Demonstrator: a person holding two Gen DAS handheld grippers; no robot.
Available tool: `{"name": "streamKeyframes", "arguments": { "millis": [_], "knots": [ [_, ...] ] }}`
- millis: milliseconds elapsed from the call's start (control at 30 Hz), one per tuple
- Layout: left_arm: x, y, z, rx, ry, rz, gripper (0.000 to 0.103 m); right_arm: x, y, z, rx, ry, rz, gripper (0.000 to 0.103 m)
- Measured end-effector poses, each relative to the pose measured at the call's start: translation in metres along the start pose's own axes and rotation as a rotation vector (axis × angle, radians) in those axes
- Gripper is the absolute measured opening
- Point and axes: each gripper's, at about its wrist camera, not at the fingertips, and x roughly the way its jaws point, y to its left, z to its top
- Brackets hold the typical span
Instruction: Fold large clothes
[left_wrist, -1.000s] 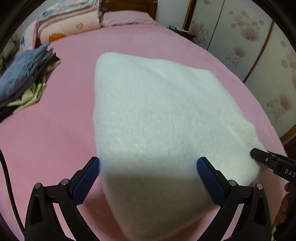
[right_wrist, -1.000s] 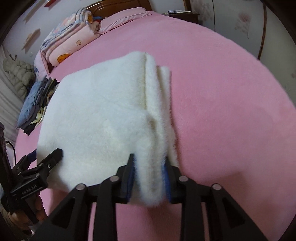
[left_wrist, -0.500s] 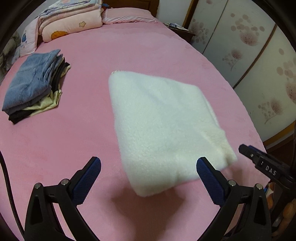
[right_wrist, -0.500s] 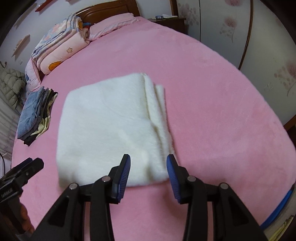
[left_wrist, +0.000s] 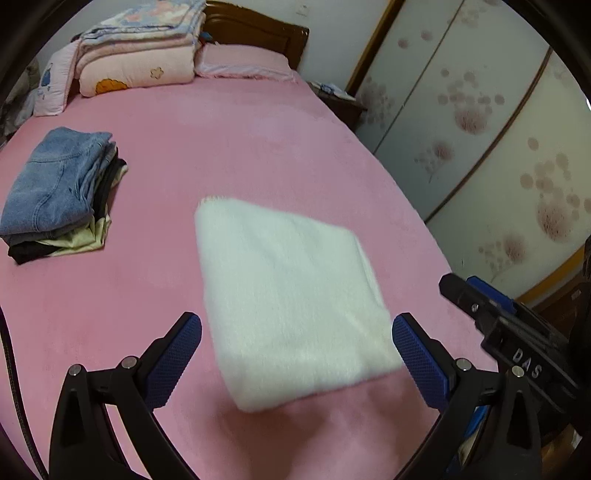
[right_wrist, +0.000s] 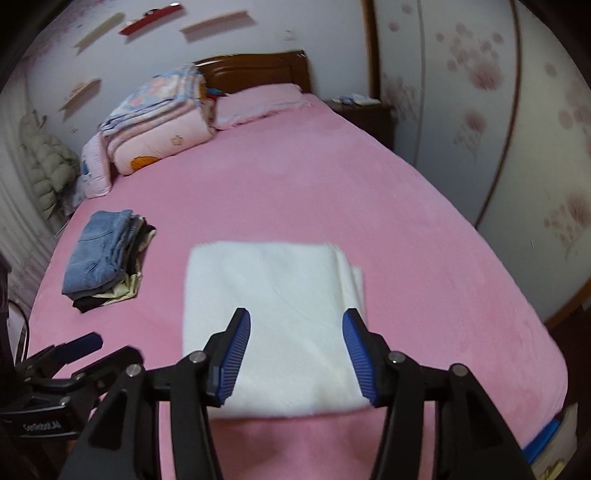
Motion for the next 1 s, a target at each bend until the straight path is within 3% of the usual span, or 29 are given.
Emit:
{"name": "streamKeyframes", "arguments": {
  "millis": [133, 233, 400, 600, 767, 800, 833, 1000],
  "knots": [
    [0.007, 0.01, 0.007, -0.061, -0.046, 0.04, 0.102, 0.019, 0.014, 0.008, -0.067, 0.026, 0.035, 0.052],
    [0.018, 0.015, 0.005, -0.1, -0.082, 0.056, 0.102, 0.039, 0.019, 0.005, -0.115, 0.049, 0.026, 0.046],
    [0.056, 0.023, -0.009, -0.117, -0.062, 0.071, 0.102, 0.076, 0.02, -0.011, -0.161, 0.117, 0.087, 0.038],
    [0.113, 0.034, -0.03, -0.187, 0.021, 0.066, 0.102, 0.132, 0.004, -0.036, -0.129, 0.241, 0.143, 0.029],
    [0.146, 0.04, -0.04, -0.193, 0.08, 0.123, 0.102, 0.165, -0.024, -0.054, -0.113, 0.312, 0.073, 0.025],
    [0.155, 0.042, -0.044, -0.196, 0.109, 0.141, 0.102, 0.168, -0.031, -0.059, -0.134, 0.313, 0.055, 0.009],
    [0.162, 0.044, -0.047, -0.193, 0.128, 0.157, 0.102, 0.169, -0.035, -0.062, -0.164, 0.313, 0.028, 0.0],
    [0.177, 0.052, -0.061, -0.202, 0.15, 0.146, 0.103, 0.167, -0.037, -0.077, -0.28, 0.293, 0.003, 0.0]
  ]
}}
